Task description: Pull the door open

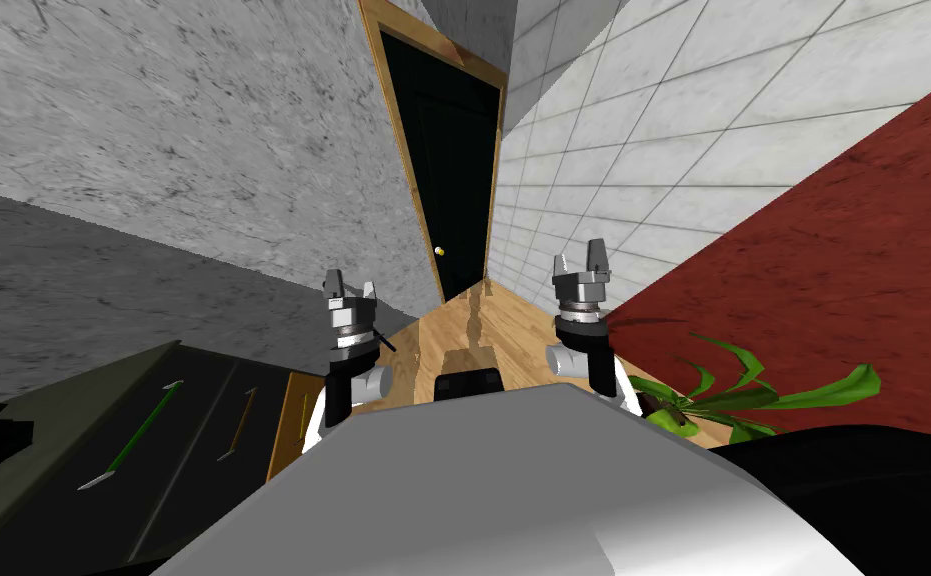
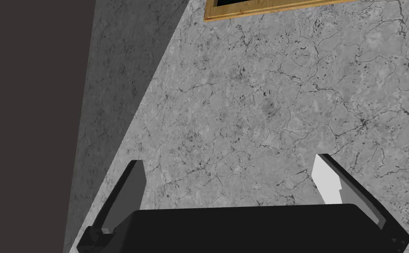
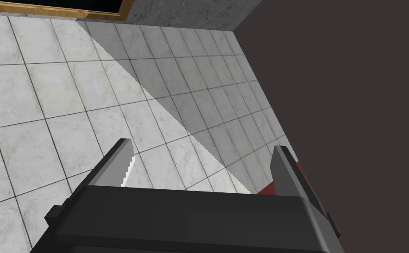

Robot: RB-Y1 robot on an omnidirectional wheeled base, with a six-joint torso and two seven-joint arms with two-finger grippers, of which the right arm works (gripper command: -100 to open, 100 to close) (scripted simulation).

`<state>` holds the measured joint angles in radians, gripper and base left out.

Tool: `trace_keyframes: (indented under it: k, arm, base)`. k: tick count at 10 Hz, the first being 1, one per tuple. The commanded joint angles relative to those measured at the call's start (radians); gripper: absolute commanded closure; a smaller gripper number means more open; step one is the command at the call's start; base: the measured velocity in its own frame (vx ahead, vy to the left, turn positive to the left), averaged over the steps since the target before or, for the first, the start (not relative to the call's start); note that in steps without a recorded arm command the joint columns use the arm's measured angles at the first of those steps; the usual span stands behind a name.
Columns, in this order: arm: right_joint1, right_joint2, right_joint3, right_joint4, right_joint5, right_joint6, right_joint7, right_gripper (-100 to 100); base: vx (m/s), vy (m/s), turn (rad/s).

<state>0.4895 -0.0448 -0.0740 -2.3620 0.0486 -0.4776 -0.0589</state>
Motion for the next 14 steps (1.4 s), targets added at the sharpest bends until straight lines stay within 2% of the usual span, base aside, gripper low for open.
trace_keyframes:
  k: [1, 4, 14]
  arm:
    - [-0.002, -0.007, -0.010, 0.029, 0.016, -0.015, 0.024, -100]
    - [-0.005, -0.017, -0.029, 0.082, 0.046, -0.041, 0.067, -100]
    - [-0.021, -0.045, -0.114, 0.319, 0.177, -0.156, 0.257, -100]
  base:
    - [0.113, 0.002, 0.097]
    - [0.177, 0.024, 0.108]
    - [0.159, 0.015, 0.115]
